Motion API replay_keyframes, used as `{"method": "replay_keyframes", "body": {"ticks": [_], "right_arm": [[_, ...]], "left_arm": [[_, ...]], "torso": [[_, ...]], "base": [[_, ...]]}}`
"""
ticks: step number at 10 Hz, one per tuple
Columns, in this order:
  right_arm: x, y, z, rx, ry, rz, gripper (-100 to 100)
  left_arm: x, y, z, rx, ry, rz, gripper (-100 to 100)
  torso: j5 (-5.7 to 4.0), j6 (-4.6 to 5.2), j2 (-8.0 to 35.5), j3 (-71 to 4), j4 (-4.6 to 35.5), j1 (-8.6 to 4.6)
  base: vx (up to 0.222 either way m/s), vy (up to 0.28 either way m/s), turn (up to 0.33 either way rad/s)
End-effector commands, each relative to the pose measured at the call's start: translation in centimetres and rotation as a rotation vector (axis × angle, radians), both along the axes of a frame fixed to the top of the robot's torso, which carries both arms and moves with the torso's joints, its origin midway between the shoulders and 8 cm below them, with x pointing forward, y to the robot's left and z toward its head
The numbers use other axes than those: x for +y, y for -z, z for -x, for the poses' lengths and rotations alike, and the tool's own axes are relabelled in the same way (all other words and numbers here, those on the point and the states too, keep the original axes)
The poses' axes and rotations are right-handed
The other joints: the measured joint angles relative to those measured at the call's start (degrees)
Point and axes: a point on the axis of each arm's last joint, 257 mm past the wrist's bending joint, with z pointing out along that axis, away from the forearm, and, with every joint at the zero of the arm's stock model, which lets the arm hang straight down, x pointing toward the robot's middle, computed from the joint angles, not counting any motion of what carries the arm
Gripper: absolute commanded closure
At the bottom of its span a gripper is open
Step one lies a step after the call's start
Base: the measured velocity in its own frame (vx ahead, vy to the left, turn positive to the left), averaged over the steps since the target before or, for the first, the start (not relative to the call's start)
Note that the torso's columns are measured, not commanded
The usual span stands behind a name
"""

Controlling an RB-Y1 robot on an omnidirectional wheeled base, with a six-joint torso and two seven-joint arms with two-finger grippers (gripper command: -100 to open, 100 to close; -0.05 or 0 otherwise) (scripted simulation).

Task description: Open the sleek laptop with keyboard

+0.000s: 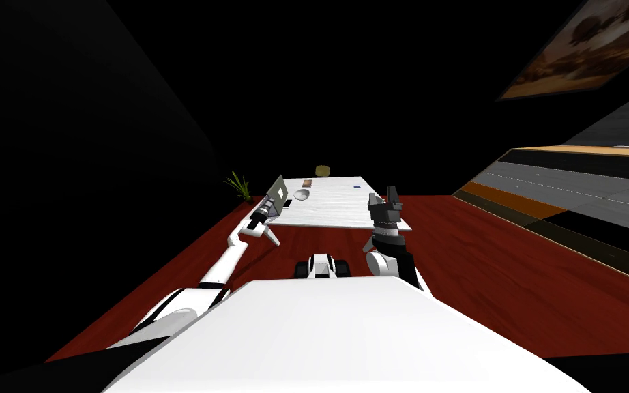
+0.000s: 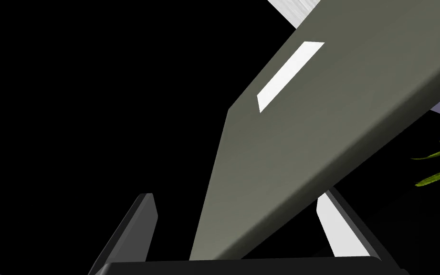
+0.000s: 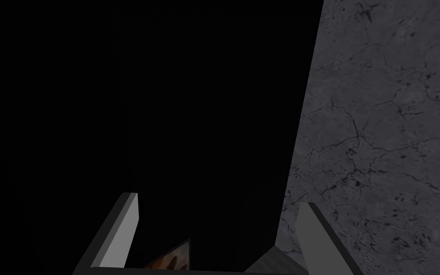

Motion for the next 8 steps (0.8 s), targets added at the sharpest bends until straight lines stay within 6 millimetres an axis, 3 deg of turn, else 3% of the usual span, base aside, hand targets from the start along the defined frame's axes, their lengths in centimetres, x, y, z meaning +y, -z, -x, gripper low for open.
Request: {"method": "replay_keyframes", "body": {"ticks": [1, 2, 3, 4, 6, 7, 8], "right_arm": [[0.0, 0.0, 0.0, 0.000, 0.000, 0.000, 0], [0.0, 0.0, 0.0, 0.000, 0.000, 0.000, 0], [0.0, 0.0, 0.0, 0.000, 0.000, 0.000, 0], [0.0, 0.0, 0.0, 0.000, 0.000, 0.000, 0], [0.0, 0.0, 0.0, 0.000, 0.000, 0.000, 0], [0.0, 0.0, 0.0, 0.000, 0.000, 0.000, 0], [0.0, 0.0, 0.0, 0.000, 0.000, 0.000, 0]], "left_arm": [[1.8, 2.3, -0.1, 0.046, -0.032, 0.000, -100], [1.9, -0.6, -1.4, -0.007, -0.002, -0.001, -100], [1.7, -1.0, -1.7, -0.020, 0.004, -0.001, -100], [2.3, -0.8, -2.1, -0.012, -0.008, -0.001, -100], [4.1, 1.8, -1.8, 0.039, -0.044, -0.001, -100], [4.5, -1.6, -3.2, -0.022, -0.020, -0.002, -100], [4.6, -2.2, -3.6, -0.032, -0.020, -0.001, -100]], "torso": [[0.05, 0.00, -0.13, -0.09, -0.05, 0.13], [0.06, 0.01, -0.20, -0.13, -0.07, 0.17], [-0.01, 0.05, -0.03, -0.04, -0.02, -0.11], [-0.05, 0.03, 0.05, 0.02, 0.02, -0.13], [0.06, 0.00, -0.11, -0.07, -0.04, 0.18], [0.07, 0.00, -0.16, -0.11, -0.06, 0.18], [-0.02, 0.04, 0.01, -0.03, 0.00, -0.07]], "base": [[0.000, 0.000, 0.000], [-0.043, -0.062, -0.066], [-0.064, -0.071, -0.038], [-0.040, -0.033, 0.001], [-0.009, 0.000, 0.003], [-0.049, -0.041, -0.066], [-0.067, -0.057, -0.037]]}}
